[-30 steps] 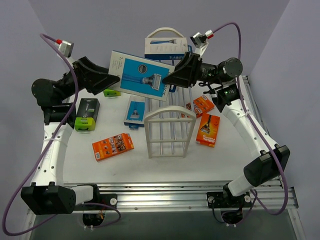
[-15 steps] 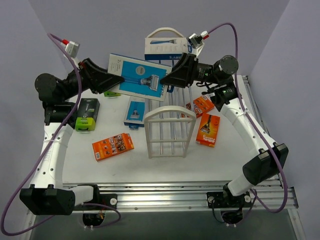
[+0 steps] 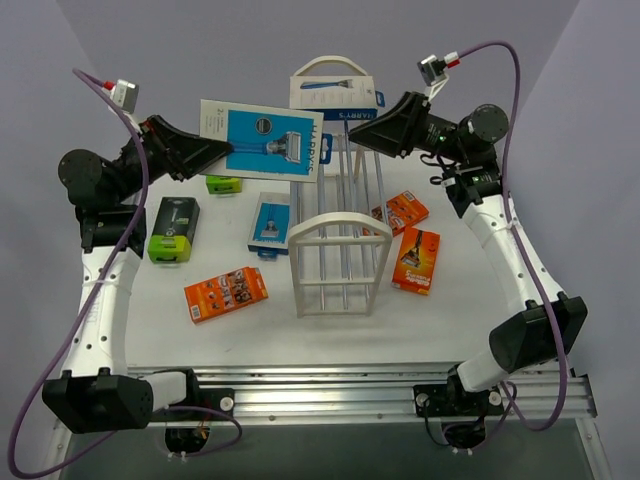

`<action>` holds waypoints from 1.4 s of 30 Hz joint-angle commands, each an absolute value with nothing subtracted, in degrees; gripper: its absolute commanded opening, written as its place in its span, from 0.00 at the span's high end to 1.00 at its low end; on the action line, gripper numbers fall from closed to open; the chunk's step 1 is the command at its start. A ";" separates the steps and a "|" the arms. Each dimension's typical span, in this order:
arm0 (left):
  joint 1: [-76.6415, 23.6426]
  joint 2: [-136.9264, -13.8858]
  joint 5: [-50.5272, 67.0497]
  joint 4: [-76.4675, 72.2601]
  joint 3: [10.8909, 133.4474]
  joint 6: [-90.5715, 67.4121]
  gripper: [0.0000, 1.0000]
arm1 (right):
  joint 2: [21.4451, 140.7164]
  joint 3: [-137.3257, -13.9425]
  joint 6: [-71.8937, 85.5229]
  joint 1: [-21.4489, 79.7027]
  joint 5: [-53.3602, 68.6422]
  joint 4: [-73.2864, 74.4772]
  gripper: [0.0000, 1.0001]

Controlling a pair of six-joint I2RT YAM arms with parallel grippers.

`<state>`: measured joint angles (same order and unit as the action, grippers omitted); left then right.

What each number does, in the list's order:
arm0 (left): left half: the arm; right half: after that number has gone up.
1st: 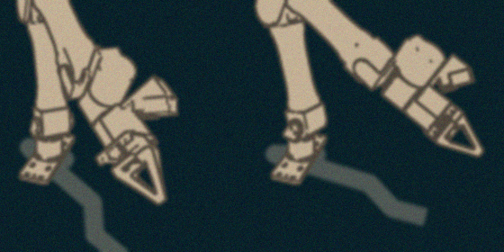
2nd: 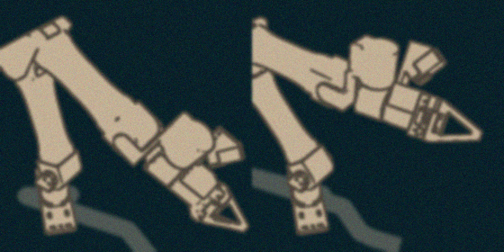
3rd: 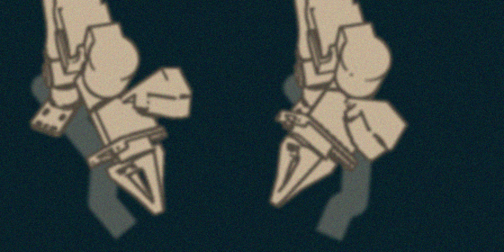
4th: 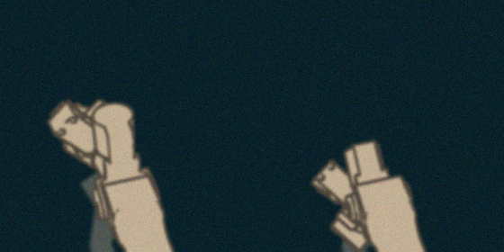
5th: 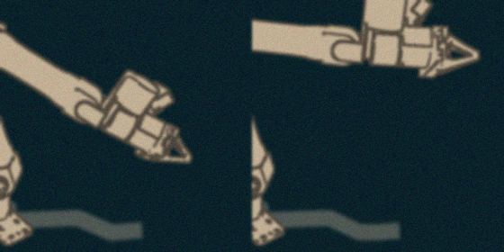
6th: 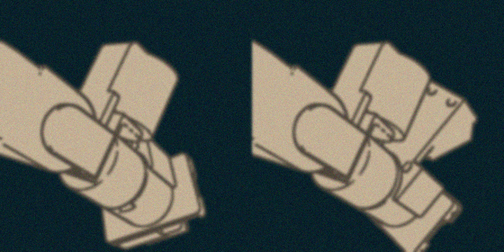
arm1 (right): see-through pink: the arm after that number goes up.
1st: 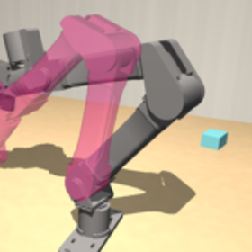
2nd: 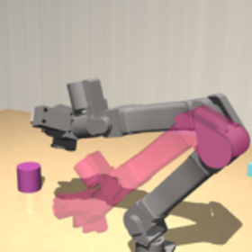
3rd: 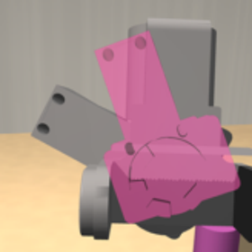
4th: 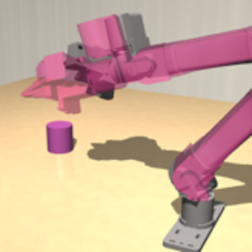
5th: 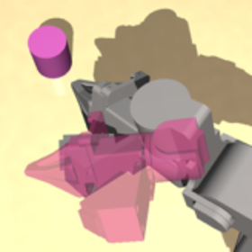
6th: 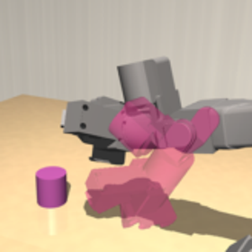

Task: Place and organize the shaving razors onto the shelf
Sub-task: Pass the shaving razor from the right arm to the left, then pass the shaving razor from the left arm to the right

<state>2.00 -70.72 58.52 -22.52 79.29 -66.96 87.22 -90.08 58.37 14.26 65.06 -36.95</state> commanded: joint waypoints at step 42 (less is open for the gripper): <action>-7.03 -72.33 39.29 -36.12 70.14 -79.19 0.98 | 81.65 -82.88 57.92 21.09 56.78 -41.48 0.44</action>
<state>-6.09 -72.40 41.30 -34.02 70.22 -80.31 82.83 -82.48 56.64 21.04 57.10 -35.29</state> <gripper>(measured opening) 0.446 0.570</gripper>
